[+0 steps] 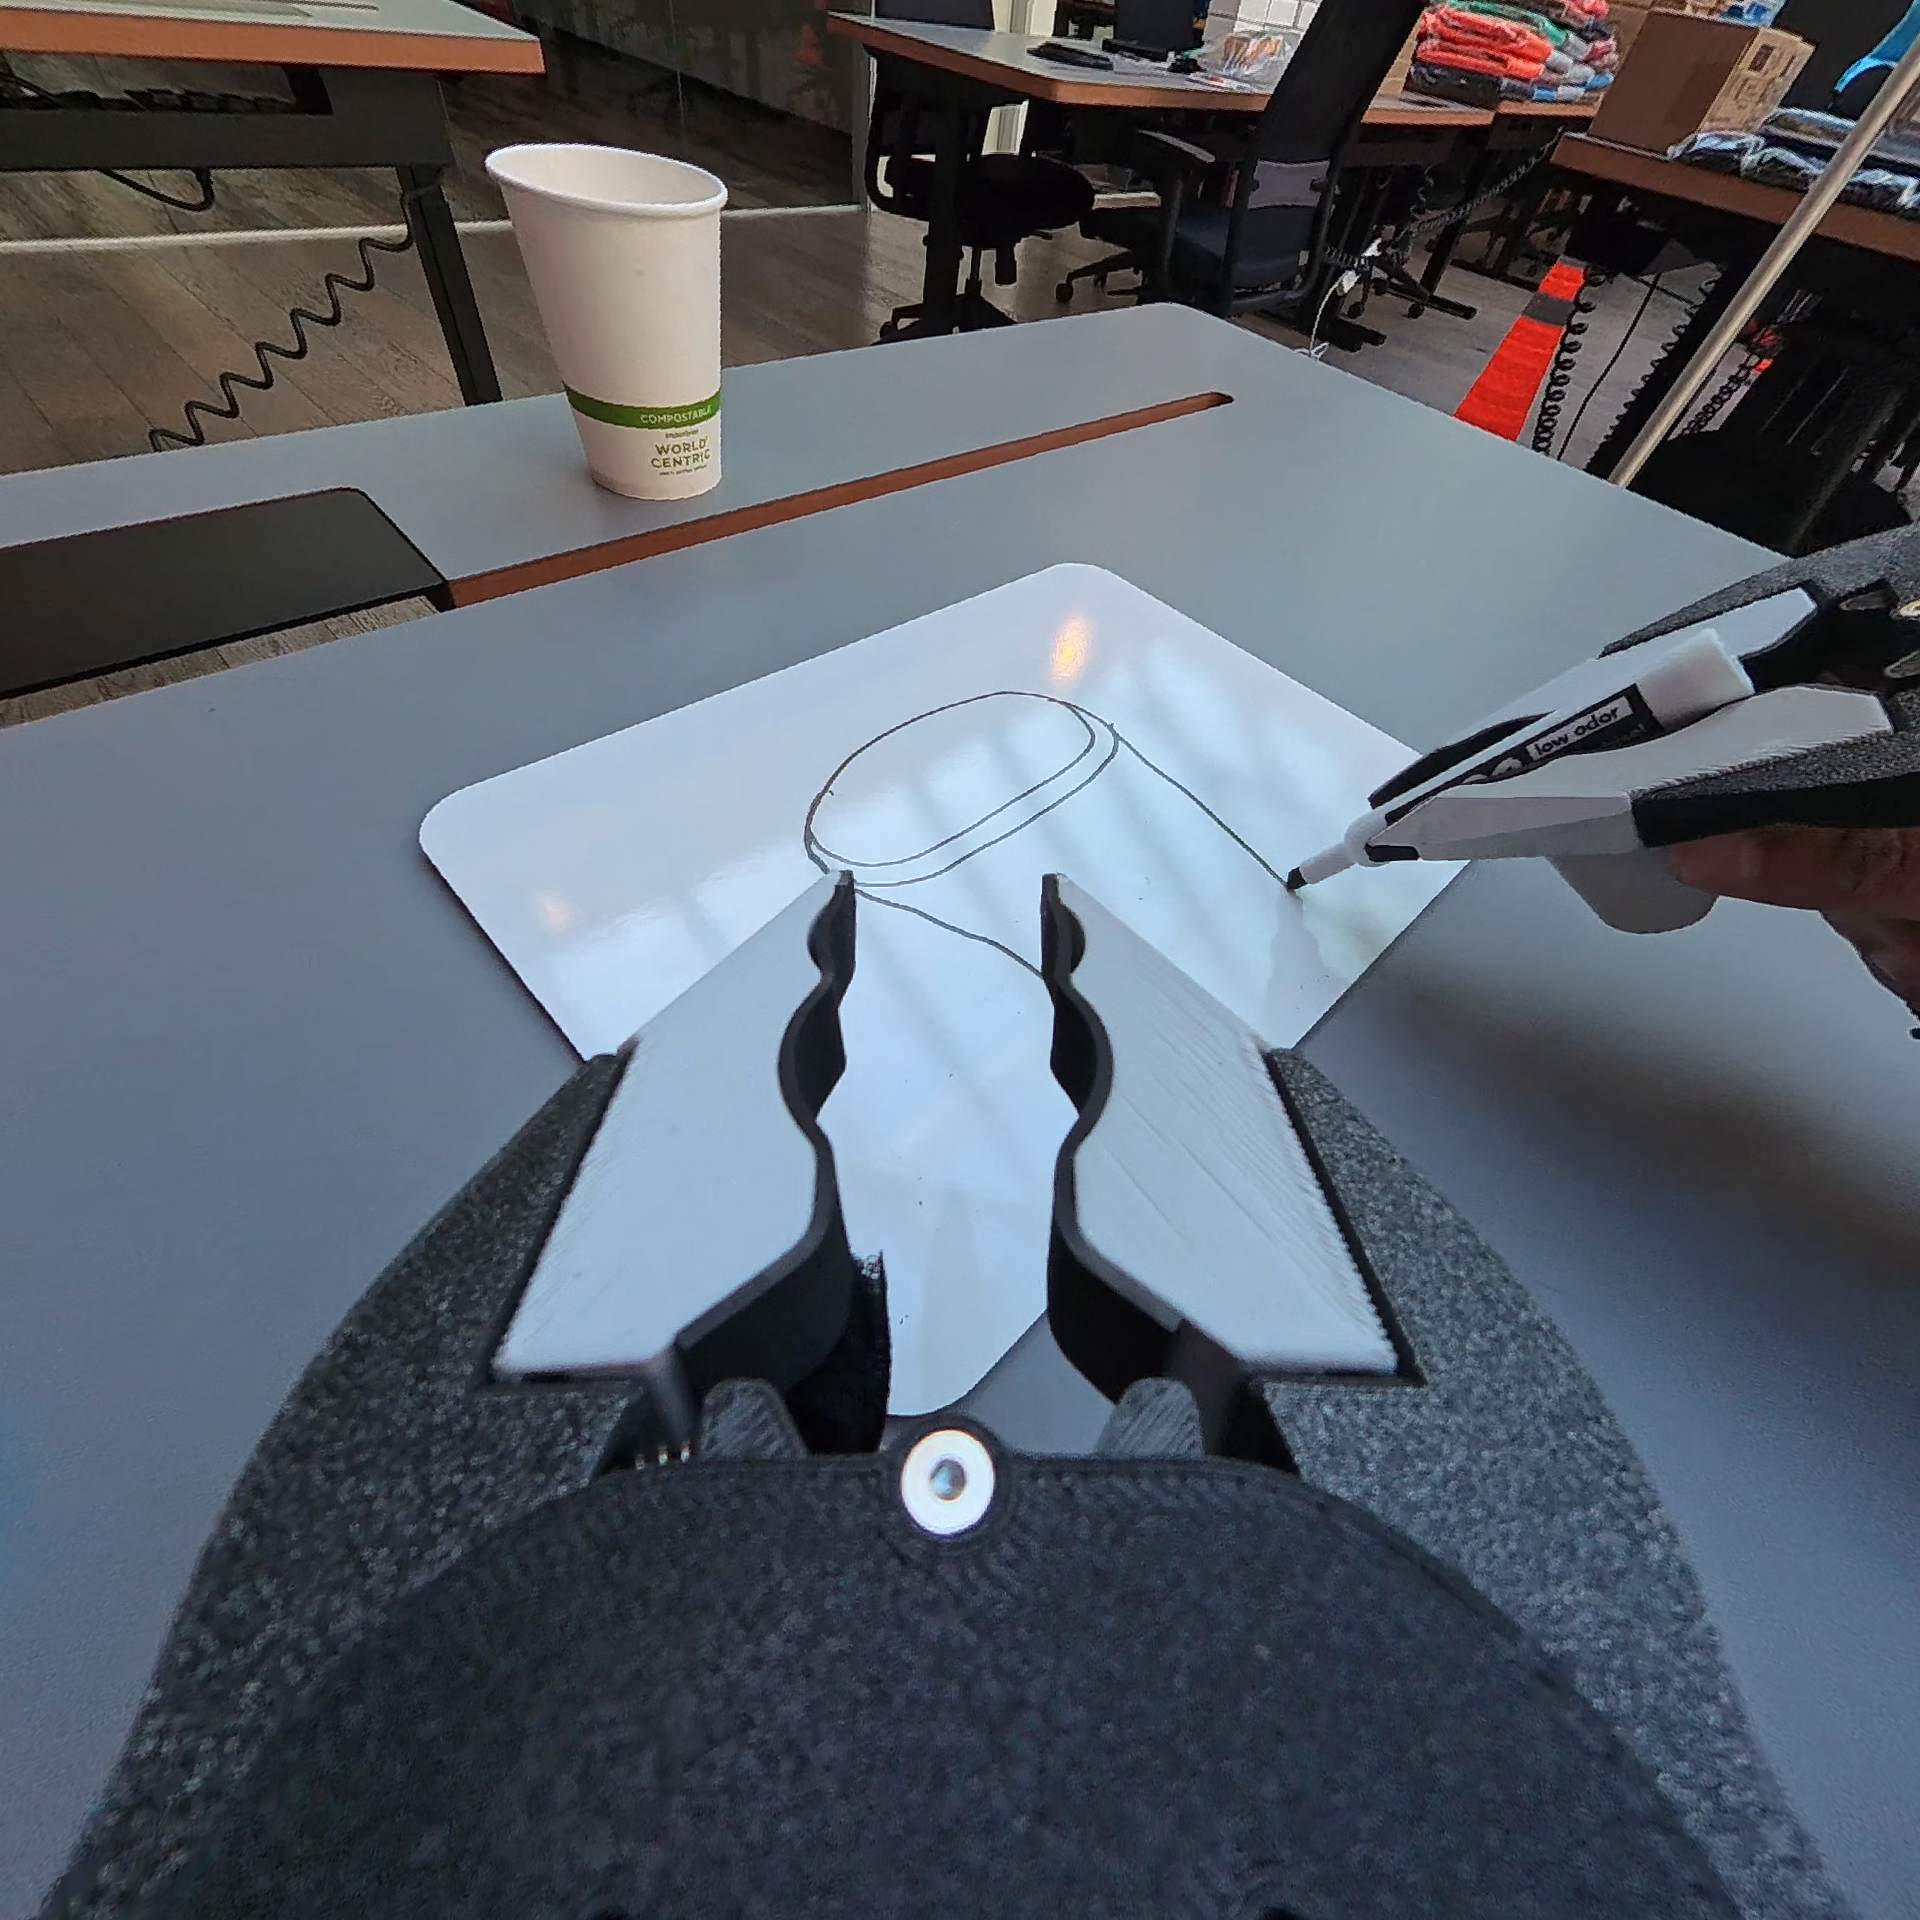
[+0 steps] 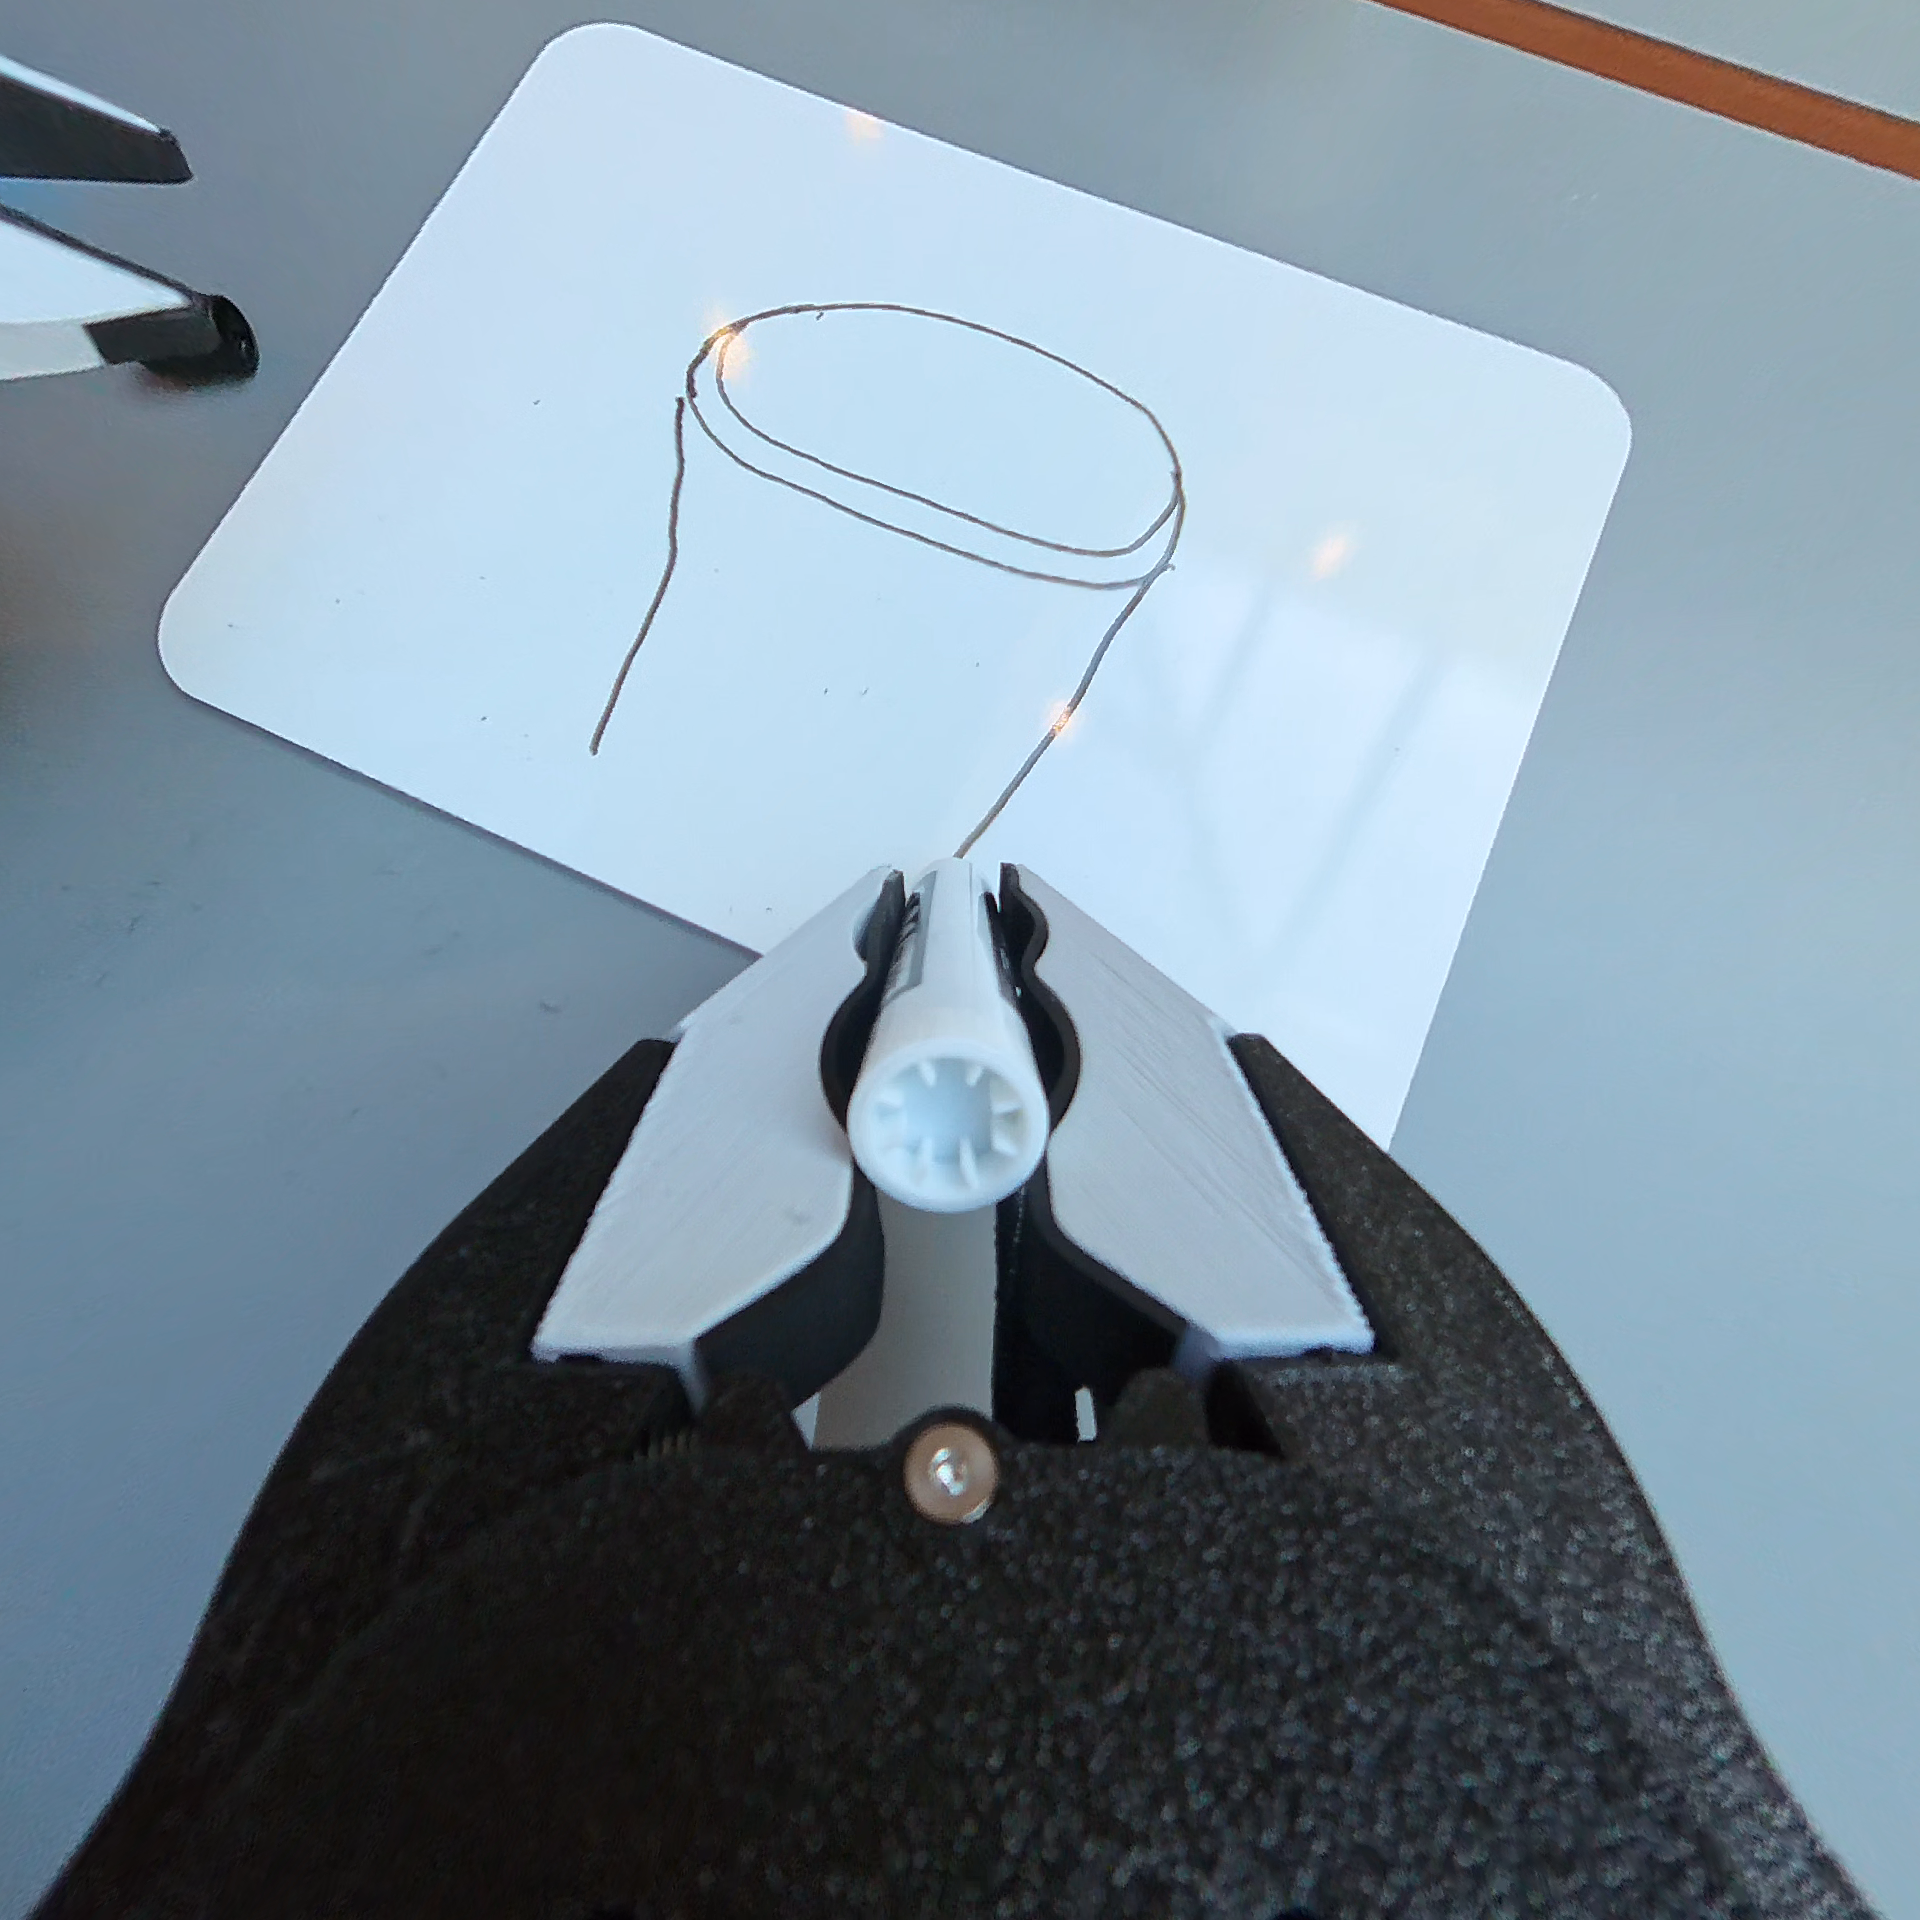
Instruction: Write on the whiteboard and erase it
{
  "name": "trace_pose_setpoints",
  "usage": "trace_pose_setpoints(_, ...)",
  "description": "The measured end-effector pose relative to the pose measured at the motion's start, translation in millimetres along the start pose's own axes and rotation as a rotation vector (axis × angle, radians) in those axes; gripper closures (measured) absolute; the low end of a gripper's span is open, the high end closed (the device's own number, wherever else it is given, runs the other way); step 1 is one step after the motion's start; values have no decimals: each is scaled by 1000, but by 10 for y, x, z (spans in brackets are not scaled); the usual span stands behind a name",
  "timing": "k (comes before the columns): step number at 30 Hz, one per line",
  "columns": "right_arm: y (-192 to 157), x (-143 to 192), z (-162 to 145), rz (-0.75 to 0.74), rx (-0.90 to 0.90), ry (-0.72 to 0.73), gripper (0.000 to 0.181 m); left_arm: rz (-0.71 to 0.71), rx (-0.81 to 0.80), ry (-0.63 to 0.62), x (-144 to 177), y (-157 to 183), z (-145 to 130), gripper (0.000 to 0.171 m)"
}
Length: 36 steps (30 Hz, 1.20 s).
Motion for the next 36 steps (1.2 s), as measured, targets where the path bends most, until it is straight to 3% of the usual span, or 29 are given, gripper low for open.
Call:
trace_pose_setpoints(14,-95,78,8,-1,13,19,163,0,-16,10,62,77,16,136)
trace_pose_setpoints(19,-603,54,165,118,108,99,163,-1,-9,13,77,75,23,136)
trace_pose_setpoints(22,-789,-53,216,111,139,117,163,-2,-12,16,89,85,33,136)
trace_pose_setpoints(36,-799,-214,207,113,109,84,163,-17,-6,14,100,119,34,136)
Point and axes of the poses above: each gripper's, where its closed fingertips meet, x back along the fingers, z out of its top, y = z × x across the jaws, the point moved 3 cm from there along x, back along the fingers, and after that the axes turned 3 degrees about -y, right-handed, at the moved point
